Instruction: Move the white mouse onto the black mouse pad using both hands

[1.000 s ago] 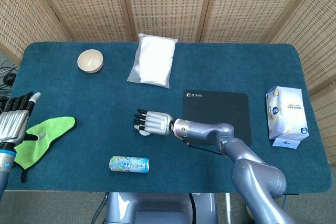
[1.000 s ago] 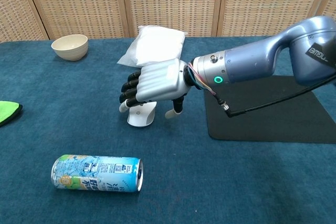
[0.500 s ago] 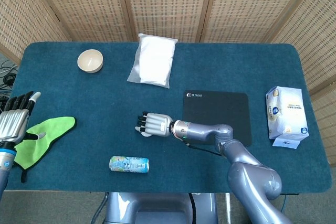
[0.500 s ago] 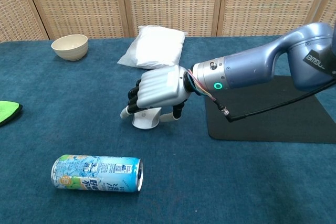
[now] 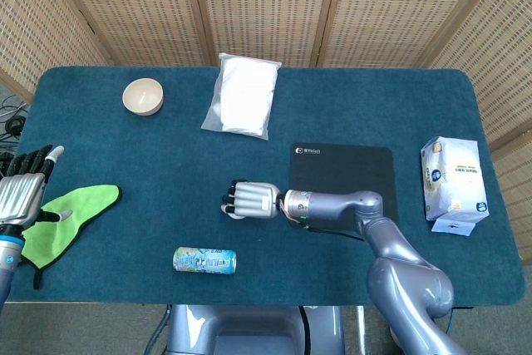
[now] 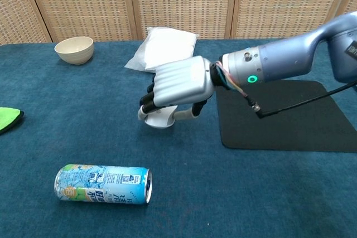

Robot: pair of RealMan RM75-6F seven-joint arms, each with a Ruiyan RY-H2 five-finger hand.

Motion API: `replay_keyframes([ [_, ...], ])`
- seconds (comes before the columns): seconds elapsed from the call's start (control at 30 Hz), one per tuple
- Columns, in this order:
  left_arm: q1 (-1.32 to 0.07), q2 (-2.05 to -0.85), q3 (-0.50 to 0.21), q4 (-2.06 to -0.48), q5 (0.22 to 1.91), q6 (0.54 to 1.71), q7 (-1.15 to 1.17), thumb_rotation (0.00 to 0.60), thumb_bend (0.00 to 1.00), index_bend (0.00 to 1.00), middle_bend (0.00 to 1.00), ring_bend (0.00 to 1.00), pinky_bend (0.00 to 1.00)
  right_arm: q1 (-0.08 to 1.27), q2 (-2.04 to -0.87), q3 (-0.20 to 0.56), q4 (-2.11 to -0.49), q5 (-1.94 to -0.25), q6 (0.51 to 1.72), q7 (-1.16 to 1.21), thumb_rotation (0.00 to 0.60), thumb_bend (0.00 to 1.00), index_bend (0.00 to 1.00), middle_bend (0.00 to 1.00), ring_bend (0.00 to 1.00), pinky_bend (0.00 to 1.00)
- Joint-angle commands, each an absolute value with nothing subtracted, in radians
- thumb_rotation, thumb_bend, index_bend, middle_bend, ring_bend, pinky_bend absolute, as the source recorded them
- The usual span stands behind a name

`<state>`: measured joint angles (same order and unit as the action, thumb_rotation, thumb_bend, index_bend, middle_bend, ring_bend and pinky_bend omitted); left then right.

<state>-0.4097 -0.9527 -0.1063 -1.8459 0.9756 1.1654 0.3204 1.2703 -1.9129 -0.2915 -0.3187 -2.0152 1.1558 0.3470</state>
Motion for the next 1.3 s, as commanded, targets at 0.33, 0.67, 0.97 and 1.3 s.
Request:
replay_keyframes([
  [0.33, -0.407, -0.957, -0.101, -1.859, 0.998, 1.172, 0.332, 0.6, 0.0, 0.0, 0.0, 0.0, 0.0, 1.103, -1.681, -0.324, -0.321, -1.985, 1.227, 0.185, 0.6, 0.81, 0.52, 0.47, 0.38, 0.43],
  [0.67, -0.403, -0.962, -0.095, -1.877, 1.022, 1.186, 0.351, 0.6, 0.0, 0.0, 0.0, 0.0, 0.0, 0.989, -1.568, -0.365, -0.44, -1.993, 1.245, 0.078, 0.6, 0.8, 0.52, 0.47, 0.38, 0.43],
  [0.97, -0.395, -0.967, -0.093, -1.886, 1.033, 1.21, 0.366, 0.6, 0.0, 0.0, 0.0, 0.0, 0.0, 0.955, -1.574, -0.379, -0.447, -2.017, 1.26, 0.016, 0.6, 0.76, 0.52, 0.45, 0.38, 0.43],
  [1.3, -0.39, -0.964, -0.095, -1.885, 1.028, 1.206, 0.357, 0.6, 0.0, 0.0, 0.0, 0.0, 0.0, 0.961, -1.608, -0.383, -0.434, -2.025, 1.207, 0.022, 0.6, 0.6, 0.44, 0.36, 0.29, 0.43],
])
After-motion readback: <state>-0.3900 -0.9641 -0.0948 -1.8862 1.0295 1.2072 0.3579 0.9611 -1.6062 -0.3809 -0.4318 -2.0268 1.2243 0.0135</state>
